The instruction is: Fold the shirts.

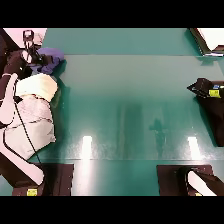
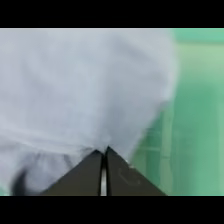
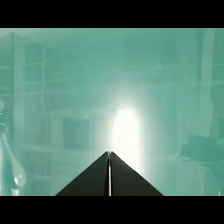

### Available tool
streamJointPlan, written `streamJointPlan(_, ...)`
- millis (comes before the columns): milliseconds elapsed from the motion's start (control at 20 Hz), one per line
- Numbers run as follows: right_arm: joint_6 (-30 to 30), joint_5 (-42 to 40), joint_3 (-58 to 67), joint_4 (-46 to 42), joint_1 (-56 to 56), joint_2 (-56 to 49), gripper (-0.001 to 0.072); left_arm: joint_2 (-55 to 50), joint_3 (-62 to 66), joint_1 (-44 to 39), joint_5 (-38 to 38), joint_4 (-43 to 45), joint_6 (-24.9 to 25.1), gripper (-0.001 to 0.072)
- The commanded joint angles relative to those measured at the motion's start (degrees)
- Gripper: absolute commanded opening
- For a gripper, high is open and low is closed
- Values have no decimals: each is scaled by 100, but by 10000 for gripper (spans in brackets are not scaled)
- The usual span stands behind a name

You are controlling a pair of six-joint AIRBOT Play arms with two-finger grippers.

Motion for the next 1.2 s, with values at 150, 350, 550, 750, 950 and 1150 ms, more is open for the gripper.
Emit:
streamJointPlan(150,-2,-540,1209,-4,2,7,15,1801,1486,-702,-1471,-732,693,24)
streamJointPlan(350,-7,-717,2199,-9,2,2,14,3405,1486,-1569,-2426,-822,1005,23)
streamJointPlan(550,-7,-632,2785,-4,4,2,14,4100,1434,-2538,-3233,-859,881,24)
streamJointPlan(750,-4,-284,3056,-2,4,7,14,4009,260,-3486,-3322,-1777,787,24)
streamJointPlan(950,-7,94,3067,-2,4,7,14,3314,-914,-4172,-2774,-2199,800,27)
streamJointPlan(1150,-7,376,3064,-9,2,4,15,2780,-984,-3912,-3134,-1956,481,621)
